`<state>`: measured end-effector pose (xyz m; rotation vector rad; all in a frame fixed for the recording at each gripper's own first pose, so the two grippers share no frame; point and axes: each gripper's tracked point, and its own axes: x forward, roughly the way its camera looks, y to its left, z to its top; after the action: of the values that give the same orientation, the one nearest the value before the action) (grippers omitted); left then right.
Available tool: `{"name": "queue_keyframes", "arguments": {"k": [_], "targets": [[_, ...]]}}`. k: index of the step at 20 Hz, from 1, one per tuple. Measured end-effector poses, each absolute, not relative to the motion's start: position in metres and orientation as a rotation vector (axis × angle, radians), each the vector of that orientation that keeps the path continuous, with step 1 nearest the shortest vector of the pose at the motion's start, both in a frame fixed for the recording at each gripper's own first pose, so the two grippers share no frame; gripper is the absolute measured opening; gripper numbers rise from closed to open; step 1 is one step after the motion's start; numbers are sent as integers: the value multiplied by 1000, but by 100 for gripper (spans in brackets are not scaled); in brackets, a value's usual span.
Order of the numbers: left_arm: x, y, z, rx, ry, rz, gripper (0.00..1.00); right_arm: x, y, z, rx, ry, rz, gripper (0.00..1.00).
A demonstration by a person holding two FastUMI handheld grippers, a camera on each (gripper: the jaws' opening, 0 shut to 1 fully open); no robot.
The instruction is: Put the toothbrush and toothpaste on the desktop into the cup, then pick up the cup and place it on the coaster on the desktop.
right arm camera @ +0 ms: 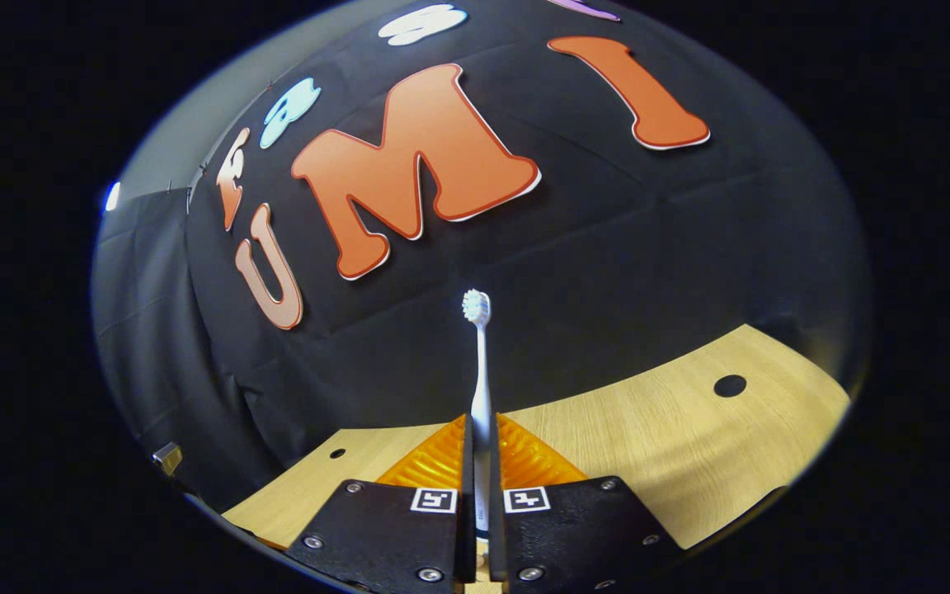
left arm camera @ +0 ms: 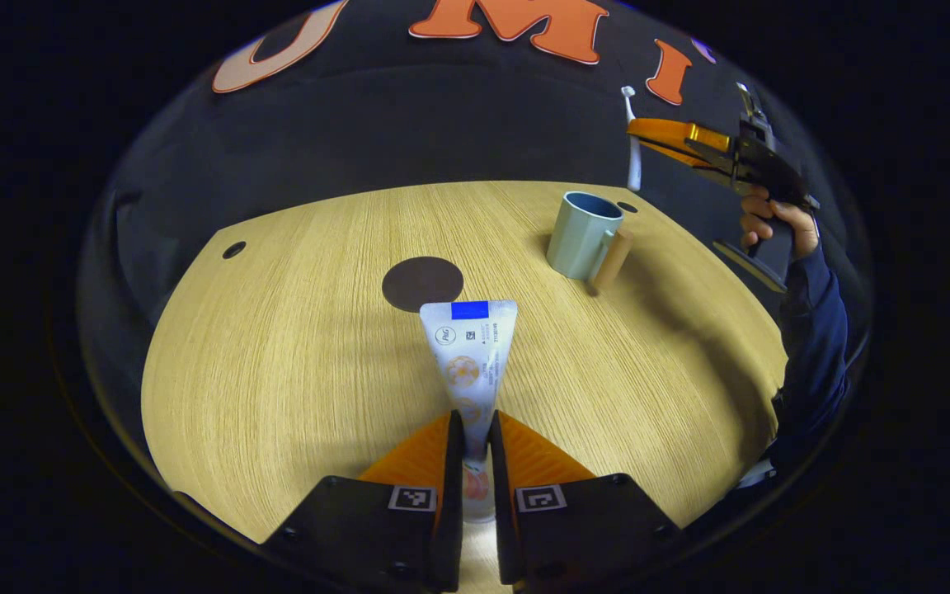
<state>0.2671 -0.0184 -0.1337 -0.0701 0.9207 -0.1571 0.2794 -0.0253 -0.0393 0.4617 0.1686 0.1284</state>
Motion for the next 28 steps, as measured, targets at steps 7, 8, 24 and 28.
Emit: {"name": "queue_keyframes", "arguments": {"k": [7, 8, 24, 28], "targets": [[274, -12, -113, -53, 844, -132, 21, 302, -18, -76, 362, 156, 127, 6], [275, -12, -110, -61, 834, -129, 21, 303, -18, -81, 358, 162, 128, 7], [353, -44, -29, -115, 563, -150, 15, 290, -11, -114, 294, 198, 134, 10], [394, -58, -12, -154, 487, -160, 16, 275, -16, -112, 306, 221, 145, 14]]}}
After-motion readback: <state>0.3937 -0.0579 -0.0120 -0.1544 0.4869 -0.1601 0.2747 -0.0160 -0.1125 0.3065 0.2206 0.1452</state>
